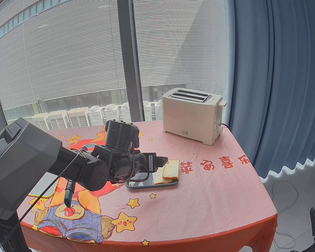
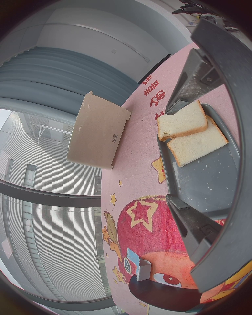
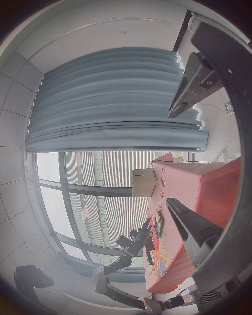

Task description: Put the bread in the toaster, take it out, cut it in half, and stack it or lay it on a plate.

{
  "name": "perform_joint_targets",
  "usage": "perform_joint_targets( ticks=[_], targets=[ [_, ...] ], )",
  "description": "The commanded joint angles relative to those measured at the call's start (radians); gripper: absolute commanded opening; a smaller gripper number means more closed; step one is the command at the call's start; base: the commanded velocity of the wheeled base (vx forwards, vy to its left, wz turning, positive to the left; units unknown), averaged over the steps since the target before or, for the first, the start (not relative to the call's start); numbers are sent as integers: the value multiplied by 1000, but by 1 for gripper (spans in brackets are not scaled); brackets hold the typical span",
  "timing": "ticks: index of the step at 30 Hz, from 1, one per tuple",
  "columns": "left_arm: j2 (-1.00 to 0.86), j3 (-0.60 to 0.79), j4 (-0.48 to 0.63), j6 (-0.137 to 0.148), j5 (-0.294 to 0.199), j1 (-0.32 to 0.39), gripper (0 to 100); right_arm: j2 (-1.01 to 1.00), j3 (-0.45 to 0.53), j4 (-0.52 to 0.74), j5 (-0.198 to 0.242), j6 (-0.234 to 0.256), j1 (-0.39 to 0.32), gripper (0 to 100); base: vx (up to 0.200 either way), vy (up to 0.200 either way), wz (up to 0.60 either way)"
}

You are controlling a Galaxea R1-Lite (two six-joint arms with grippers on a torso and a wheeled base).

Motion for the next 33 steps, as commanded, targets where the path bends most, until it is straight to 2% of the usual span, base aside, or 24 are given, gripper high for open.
perform_joint_targets(
  ticks=[1, 4, 10, 33],
  targets=[
    [-1, 0, 0, 2, 2, -4, 100, -10, 15, 0, 1, 0, 0, 100, 0, 0, 0],
    [-1, 3, 0, 2, 3, -15, 100, -10, 15, 0, 1, 0, 0, 100, 0, 0, 0],
    [-2, 1, -2, 2, 46, -17, 100, -10, 15, 0, -1, 0, 0, 100, 0, 0, 0],
    [-18, 16, -22, 4, 52, -7, 100, -10, 15, 0, -1, 0, 0, 100, 0, 0, 0]
  ],
)
